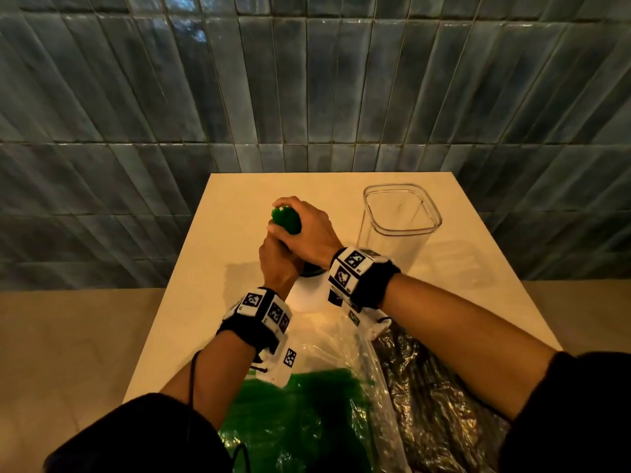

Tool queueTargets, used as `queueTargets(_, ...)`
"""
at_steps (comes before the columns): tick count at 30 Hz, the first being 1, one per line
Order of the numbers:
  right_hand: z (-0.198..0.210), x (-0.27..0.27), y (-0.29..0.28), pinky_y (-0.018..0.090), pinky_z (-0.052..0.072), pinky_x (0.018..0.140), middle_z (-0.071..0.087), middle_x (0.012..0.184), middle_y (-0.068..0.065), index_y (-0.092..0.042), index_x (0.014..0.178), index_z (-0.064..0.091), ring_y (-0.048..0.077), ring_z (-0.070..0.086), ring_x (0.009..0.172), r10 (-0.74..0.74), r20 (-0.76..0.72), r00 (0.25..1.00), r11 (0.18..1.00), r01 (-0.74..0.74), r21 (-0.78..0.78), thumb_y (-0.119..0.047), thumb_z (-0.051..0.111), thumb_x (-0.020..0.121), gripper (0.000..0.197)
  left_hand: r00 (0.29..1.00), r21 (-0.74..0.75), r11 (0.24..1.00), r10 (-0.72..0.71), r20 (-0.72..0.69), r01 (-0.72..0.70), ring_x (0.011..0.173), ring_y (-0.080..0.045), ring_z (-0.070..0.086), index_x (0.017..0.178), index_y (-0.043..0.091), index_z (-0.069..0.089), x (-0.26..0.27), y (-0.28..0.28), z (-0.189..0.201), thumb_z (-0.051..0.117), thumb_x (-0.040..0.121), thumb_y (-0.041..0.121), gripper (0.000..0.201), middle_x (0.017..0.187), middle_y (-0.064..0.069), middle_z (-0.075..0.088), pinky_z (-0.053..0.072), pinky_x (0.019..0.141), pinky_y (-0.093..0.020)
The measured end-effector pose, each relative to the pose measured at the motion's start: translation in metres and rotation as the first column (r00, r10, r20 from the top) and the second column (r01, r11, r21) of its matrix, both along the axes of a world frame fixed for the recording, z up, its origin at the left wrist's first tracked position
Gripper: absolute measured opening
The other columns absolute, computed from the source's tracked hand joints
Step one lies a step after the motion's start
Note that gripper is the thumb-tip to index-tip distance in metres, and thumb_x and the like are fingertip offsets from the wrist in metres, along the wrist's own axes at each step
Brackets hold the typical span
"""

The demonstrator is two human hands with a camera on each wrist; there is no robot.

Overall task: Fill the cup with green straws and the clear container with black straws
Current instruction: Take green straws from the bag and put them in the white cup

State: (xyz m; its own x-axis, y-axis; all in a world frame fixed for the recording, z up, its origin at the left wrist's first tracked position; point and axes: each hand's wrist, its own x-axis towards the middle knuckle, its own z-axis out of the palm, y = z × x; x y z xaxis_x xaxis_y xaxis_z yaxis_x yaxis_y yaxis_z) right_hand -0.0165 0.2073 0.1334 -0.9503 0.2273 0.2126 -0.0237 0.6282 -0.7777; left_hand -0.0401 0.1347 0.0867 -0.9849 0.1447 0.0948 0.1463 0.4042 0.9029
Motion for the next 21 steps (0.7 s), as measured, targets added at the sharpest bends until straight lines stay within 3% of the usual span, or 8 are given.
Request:
queueTargets(2,0.002,0.0,-0.001,0.041,0.046,0.097,0.061,0.118,0.006,-0.017,0.118,0.053,0.022,0.056,0.106,-0.008,-0.062,0.998,1.0,0.01,0.019,-0.03,0.069,0.082,0.042,0.999,0.065,0.997,0.043,0.009,-0.044,0.102,-0.025,0.06,0.119,0.007,0.053,-0.001,0.001,0.002,0.063,0.085,0.014,0.036,0.11,-0.011,0.064,0.045,0.078,-0.027)
queueTargets(6,0.012,0.007,0.004,0.038,0.03,0.11,0.037,0.147,0.008,-0.025,0.145,0.027,0.024,0.036,0.133,0.063,0.074,0.995,0.996,-0.067,0.051,-0.044,0.073,0.075,0.086,0.999,0.211,0.977,-0.02,0.027,0.014,0.111,-0.025,0.058,0.125,0.005,0.05,0.004,-0.004,0.001,0.065,0.08,0.007,0.048,0.118,-0.009,0.061,0.044,0.088,-0.026)
queueTargets(8,0.021,0.022,0.006,0.036,0.025,0.111,0.026,0.154,0.006,-0.023,0.148,0.017,0.021,0.026,0.14,0.057,0.06,0.997,0.998,-0.058,0.021,-0.045,0.069,0.078,0.09,0.998,0.122,0.992,-0.042,0.056,0.035,0.116,-0.026,0.055,0.131,0.003,0.043,0.005,-0.01,0.0,0.068,0.081,0.008,0.057,0.126,-0.011,0.056,0.042,0.089,-0.024)
queueTargets(10,0.025,0.048,0.011,0.027,0.028,0.108,0.035,0.15,0.003,-0.022,0.145,0.027,0.015,0.033,0.136,0.025,0.005,1.0,0.994,-0.024,-0.111,-0.038,0.063,0.086,0.071,0.99,0.11,0.991,-0.084,0.114,0.071,0.121,-0.021,0.049,0.139,0.008,0.032,0.005,-0.02,-0.004,0.081,0.07,0.021,0.085,0.136,-0.008,0.048,0.041,0.091,-0.021)
queueTargets(13,0.006,0.103,0.026,0.008,0.043,0.087,0.06,0.118,-0.001,-0.016,0.12,0.052,0.011,0.056,0.108,-0.124,-0.048,0.991,0.954,0.105,-0.281,-0.021,0.055,0.093,0.027,0.985,0.065,0.995,-0.084,0.151,0.075,0.133,-0.019,0.034,0.146,0.014,0.019,0.018,-0.042,-0.012,0.088,0.055,0.039,0.117,0.148,-0.006,0.033,0.033,0.108,-0.031)
queueTargets(15,-0.023,0.137,0.041,0.013,0.049,0.081,0.063,0.104,-0.001,-0.018,0.103,0.055,0.012,0.06,0.095,-0.191,0.145,0.971,0.939,0.224,-0.263,-0.014,0.052,0.095,0.01,0.986,0.054,0.997,-0.062,0.157,0.054,0.136,-0.019,0.029,0.146,0.016,0.016,0.033,-0.06,-0.021,0.087,0.055,0.04,0.119,0.15,-0.008,0.028,0.028,0.111,-0.034)
queueTargets(17,-0.056,0.166,0.052,0.023,0.051,0.083,0.064,0.101,0.0,-0.023,0.092,0.056,0.013,0.061,0.091,-0.143,0.458,0.877,0.953,0.247,-0.175,-0.007,0.052,0.092,0.017,0.982,0.033,0.999,-0.034,0.188,0.028,0.137,-0.02,0.028,0.147,0.016,0.016,0.055,-0.078,-0.031,0.084,0.054,0.045,0.118,0.151,-0.008,0.027,0.026,0.113,-0.035)
queueTargets(21,-0.095,0.198,0.052,0.004,0.044,0.075,0.069,0.105,0.004,-0.013,0.106,0.067,0.006,0.06,0.088,0.049,0.627,0.777,0.998,-0.015,-0.06,-0.009,0.064,0.086,0.02,0.938,-0.251,0.937,-0.162,0.306,0.244,0.142,-0.025,0.016,0.148,0.025,0.009,0.106,-0.111,-0.058,0.071,0.041,0.076,0.133,0.156,-0.005,0.013,0.017,0.115,-0.048)
